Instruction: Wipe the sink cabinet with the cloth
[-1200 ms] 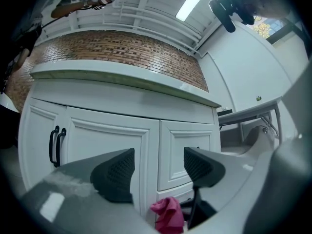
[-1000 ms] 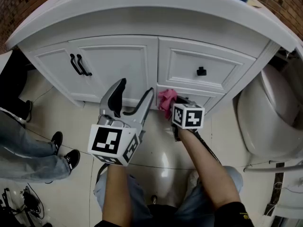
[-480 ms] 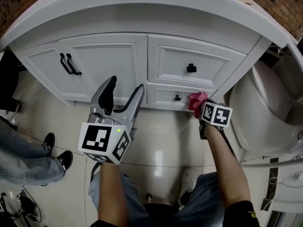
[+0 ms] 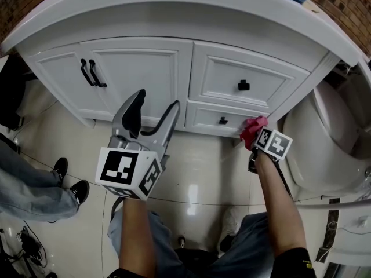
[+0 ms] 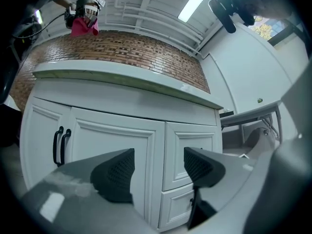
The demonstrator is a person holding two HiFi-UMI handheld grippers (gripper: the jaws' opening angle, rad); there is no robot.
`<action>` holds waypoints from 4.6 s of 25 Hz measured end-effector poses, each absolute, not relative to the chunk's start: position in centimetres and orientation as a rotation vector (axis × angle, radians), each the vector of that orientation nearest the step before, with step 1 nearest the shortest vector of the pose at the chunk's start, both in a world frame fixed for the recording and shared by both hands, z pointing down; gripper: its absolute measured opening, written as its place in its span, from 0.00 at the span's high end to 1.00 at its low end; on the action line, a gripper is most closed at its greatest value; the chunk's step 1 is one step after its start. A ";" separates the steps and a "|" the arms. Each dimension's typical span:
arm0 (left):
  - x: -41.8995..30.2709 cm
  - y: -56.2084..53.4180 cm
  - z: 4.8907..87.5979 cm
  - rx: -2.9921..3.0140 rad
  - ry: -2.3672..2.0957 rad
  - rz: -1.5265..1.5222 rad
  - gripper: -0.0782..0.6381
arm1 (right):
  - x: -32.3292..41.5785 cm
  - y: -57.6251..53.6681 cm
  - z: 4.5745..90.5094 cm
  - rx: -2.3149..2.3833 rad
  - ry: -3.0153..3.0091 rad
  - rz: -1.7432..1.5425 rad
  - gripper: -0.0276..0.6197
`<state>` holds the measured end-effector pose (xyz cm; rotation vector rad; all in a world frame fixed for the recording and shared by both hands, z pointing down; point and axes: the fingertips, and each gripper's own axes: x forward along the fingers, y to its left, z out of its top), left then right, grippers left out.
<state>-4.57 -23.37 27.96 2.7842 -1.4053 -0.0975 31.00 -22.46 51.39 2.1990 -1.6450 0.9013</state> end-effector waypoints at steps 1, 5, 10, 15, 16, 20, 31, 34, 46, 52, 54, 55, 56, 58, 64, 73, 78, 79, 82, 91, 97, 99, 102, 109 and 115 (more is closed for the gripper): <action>-4.9 -23.5 27.9 2.777 -1.409 -0.109 0.44 | 30.8 -22.5 51.5 2.196 -1.643 0.885 0.88; -4.9 -23.5 28.0 2.760 -1.415 -0.122 0.44 | 27.3 -22.8 53.9 2.103 -1.703 0.931 0.88; -5.1 -23.6 28.1 2.767 -1.431 -0.097 0.44 | 14.1 -24.0 55.3 1.755 -1.936 0.789 0.88; -5.6 -23.5 28.0 2.767 -1.448 -0.088 0.44 | 5.0 -27.3 54.4 1.582 -2.223 0.866 0.88; -5.7 -23.5 28.1 2.768 -1.450 -0.081 0.44 | 4.2 -27.8 54.2 1.574 -2.248 0.887 0.88; -6.3 -23.8 28.5 2.755 -1.462 -0.062 0.44 | 5.7 -27.9 55.7 1.633 -2.185 0.990 0.88; -3.9 -23.8 28.4 2.775 -1.396 -0.098 0.44 | 27.8 -23.0 55.5 2.129 -1.733 1.068 0.88; -3.5 -23.7 28.4 2.773 -1.384 -0.109 0.44 | 30.1 -22.1 54.9 2.174 -1.689 1.040 0.88; -4.0 -23.8 28.9 2.781 -1.419 -0.040 0.44 | 8.1 -25.3 59.5 1.586 -2.158 1.209 0.88; -4.3 -24.1 30.1 2.791 -1.415 0.054 0.43 | 2.1 -28.2 60.5 1.532 -2.243 1.299 0.88; -4.9 -24.1 30.0 2.800 -1.428 0.083 0.43 | 3.6 -28.5 61.1 1.602 -2.184 1.267 0.88; -5.3 -24.1 29.9 2.799 -1.430 0.078 0.43 | 5.5 -28.6 61.4 1.665 -2.129 1.254 0.88; -5.6 -24.0 29.7 2.794 -1.429 0.062 0.43 | 7.6 -28.5 61.6 1.731 -2.069 1.247 0.88; -5.7 -24.0 29.4 2.787 -1.427 0.036 0.43 | 11.9 -27.9 61.8 1.831 -1.965 1.241 0.88; -3.0 -23.3 29.2 2.831 -1.391 0.036 0.43 | 24.3 -24.2 60.9 2.094 -1.709 1.234 0.88; -2.6 -23.5 28.9 2.787 -1.407 -0.036 0.43 | 30.5 -21.3 60.5 2.162 -1.634 1.190 0.88; -2.4 -23.5 29.1 2.781 -1.415 -0.030 0.43 | 19.0 -23.5 62.4 1.779 -1.932 1.191 0.88; -2.4 -23.5 29.1 2.779 -1.416 -0.027 0.43 | 16.5 -23.9 62.6 1.695 -1.986 1.171 0.88; -2.6 -23.7 29.3 2.780 -1.418 -0.006 0.43 | 10.3 -25.0 62.7 1.532 -2.126 1.154 0.88; -4.9 -24.3 29.9 2.787 -1.472 0.094 0.43 | 3.3 -28.8 63.8 1.473 -2.231 1.221 0.90; -5.5 -25.0 30.3 2.763 -1.477 0.090 0.43 | 9.2 -28.5 65.4 1.601 -2.062 1.255 0.90; -5.0 -24.9 30.5 2.770 -1.464 0.100 0.43 | 12.5 -27.5 66.1 1.678 -1.975 1.279 0.90; -3.3 -24.8 30.6 2.797 -1.417 0.098 0.43 | 19.8 -25.5 66.6 1.912 -1.796 1.338 0.90; -0.8 -24.4 30.4 2.834 -1.368 0.105 0.43 | 29.9 -22.7 65.7 2.114 -1.636 1.263 0.90; -0.6 -22.3 29.2 2.790 -1.311 0.020 0.43 | 26.4 -22.9 57.5 2.163 -1.756 1.111 0.89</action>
